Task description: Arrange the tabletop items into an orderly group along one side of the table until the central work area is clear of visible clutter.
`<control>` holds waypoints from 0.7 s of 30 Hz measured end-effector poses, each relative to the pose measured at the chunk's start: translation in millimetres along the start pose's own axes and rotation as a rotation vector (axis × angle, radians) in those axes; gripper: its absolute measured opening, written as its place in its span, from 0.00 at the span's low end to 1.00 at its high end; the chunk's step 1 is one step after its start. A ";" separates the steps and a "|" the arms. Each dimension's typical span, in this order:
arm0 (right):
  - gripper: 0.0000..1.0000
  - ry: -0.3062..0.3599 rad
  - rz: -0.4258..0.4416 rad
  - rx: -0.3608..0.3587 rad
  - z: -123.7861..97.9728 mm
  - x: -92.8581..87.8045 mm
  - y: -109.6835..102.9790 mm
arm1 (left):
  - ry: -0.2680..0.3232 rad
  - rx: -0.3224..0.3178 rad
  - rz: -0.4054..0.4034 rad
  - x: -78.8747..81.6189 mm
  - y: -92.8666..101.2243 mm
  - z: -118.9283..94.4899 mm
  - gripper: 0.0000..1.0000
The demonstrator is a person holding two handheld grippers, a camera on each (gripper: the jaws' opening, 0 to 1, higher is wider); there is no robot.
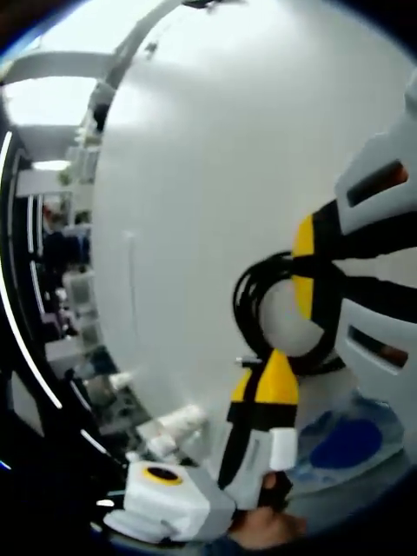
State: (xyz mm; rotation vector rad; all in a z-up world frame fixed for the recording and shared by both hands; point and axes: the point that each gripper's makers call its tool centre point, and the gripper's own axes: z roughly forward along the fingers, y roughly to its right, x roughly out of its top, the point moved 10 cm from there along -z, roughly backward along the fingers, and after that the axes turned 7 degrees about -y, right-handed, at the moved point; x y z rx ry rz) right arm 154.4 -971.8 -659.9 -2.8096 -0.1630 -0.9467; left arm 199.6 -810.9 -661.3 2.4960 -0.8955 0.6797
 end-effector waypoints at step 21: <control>0.20 0.023 -0.046 -0.011 3.5 -4.6 1.5 | 0.028 0.032 0.020 -3.3 4.0 -4.2 0.33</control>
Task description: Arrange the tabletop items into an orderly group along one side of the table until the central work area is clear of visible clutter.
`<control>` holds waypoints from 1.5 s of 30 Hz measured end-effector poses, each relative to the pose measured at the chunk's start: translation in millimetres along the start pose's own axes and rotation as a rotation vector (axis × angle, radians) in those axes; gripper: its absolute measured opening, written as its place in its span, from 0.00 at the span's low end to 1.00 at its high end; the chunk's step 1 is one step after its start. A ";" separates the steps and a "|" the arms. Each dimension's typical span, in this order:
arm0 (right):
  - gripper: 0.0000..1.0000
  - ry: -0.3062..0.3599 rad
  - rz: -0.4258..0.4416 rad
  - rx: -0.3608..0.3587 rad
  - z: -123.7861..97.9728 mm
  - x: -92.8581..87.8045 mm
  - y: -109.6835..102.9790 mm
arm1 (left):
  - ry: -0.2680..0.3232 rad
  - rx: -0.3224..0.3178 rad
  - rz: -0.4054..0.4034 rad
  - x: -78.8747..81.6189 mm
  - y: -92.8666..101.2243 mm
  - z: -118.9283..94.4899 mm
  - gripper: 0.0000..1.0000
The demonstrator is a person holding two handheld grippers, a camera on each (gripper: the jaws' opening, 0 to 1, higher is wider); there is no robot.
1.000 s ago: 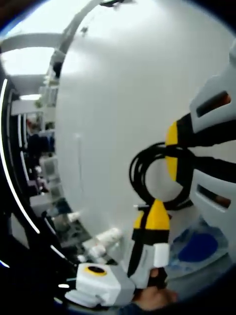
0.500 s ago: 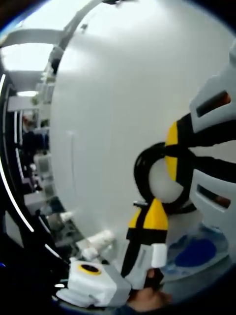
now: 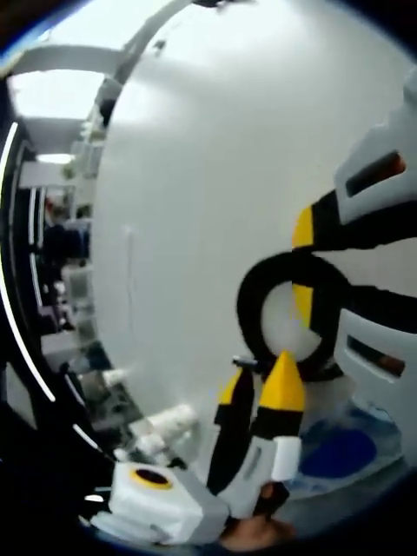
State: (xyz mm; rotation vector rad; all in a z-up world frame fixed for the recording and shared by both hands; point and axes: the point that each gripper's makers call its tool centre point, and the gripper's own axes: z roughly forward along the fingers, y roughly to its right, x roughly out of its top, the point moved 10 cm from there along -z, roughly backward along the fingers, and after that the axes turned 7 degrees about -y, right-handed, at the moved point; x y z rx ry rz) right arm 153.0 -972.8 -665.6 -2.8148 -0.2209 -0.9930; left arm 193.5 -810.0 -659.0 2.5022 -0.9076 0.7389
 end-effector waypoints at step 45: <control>0.79 0.174 0.042 0.070 -49.9 -12.8 -6.5 | 0.269 0.146 -0.060 -47.1 -33.4 -119.2 0.99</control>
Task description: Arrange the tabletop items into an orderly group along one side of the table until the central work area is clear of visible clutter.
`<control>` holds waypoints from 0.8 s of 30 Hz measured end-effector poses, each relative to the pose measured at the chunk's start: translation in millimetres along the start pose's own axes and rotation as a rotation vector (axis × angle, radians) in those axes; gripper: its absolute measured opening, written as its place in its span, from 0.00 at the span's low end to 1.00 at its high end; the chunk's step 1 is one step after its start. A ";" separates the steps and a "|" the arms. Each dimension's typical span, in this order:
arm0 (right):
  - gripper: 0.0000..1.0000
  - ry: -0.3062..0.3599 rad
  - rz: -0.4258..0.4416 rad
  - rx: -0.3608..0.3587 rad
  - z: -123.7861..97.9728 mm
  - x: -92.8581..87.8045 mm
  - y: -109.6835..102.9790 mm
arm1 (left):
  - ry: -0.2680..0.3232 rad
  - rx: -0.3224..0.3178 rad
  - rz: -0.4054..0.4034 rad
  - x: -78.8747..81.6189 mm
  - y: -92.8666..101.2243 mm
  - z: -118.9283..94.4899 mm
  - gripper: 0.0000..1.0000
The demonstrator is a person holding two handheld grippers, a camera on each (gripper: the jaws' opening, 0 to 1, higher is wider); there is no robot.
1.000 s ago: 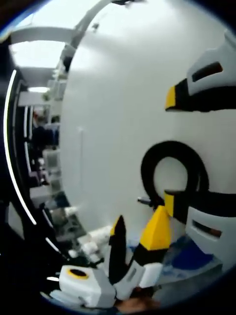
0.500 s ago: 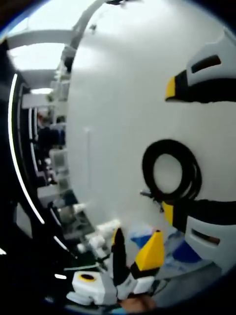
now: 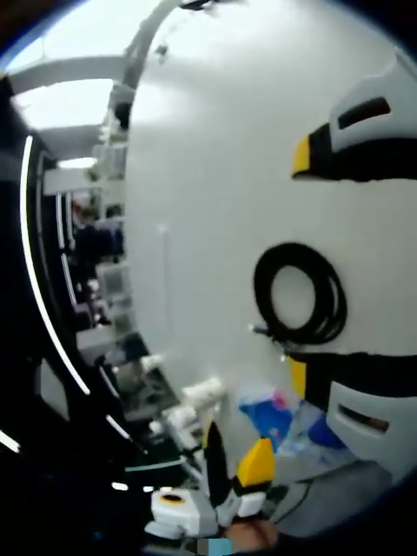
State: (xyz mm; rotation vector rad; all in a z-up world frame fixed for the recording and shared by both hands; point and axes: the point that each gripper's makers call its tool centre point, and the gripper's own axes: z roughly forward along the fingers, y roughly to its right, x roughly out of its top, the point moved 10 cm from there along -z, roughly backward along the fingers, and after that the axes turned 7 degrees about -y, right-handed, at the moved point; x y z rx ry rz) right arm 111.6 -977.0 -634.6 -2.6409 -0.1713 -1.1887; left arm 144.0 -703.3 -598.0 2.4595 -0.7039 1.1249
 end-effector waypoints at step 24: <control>0.69 -0.028 -0.008 0.045 -12.9 -20.5 -24.6 | -0.106 0.047 -0.128 -62.0 -22.0 -70.8 0.86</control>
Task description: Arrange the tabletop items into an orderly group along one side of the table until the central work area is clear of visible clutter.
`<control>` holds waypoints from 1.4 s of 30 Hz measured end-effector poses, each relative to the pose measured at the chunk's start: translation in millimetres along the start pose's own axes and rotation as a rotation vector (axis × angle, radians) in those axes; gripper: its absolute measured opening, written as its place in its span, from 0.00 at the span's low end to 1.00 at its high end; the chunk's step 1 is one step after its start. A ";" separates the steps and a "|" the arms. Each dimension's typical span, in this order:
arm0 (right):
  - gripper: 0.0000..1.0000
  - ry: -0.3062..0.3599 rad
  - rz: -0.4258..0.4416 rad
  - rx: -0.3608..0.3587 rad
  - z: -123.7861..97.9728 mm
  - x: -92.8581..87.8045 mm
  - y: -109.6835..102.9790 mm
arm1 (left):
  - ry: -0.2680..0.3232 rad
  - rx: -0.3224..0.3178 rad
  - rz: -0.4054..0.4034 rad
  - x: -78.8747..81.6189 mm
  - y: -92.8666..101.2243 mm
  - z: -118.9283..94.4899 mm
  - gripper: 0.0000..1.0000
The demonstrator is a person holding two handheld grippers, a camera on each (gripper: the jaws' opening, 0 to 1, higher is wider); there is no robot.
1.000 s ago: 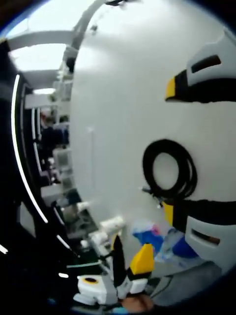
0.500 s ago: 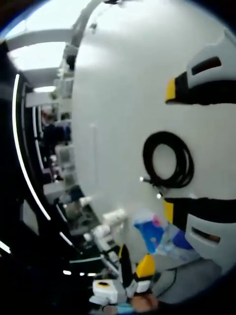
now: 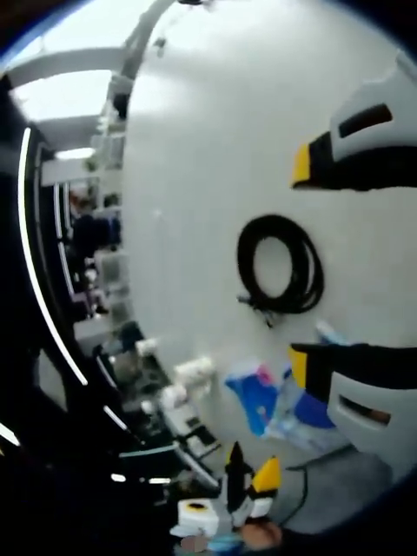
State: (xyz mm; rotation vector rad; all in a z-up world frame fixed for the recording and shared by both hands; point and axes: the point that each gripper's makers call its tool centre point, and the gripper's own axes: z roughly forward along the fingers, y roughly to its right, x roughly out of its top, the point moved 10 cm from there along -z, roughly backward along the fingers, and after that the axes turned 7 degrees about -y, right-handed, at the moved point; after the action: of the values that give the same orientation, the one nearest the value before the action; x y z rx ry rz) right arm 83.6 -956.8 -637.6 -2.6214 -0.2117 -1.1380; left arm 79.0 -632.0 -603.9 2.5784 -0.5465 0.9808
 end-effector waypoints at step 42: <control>0.58 -0.076 0.039 0.141 -13.5 -32.7 -40.5 | -0.140 -0.054 -0.185 -49.1 12.5 7.7 0.74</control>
State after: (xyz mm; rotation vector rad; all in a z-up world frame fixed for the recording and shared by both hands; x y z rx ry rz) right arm 42.2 -923.2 -645.0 -2.5346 -0.2465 -0.9751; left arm 43.6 -634.8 -640.9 2.6074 -0.3556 0.7194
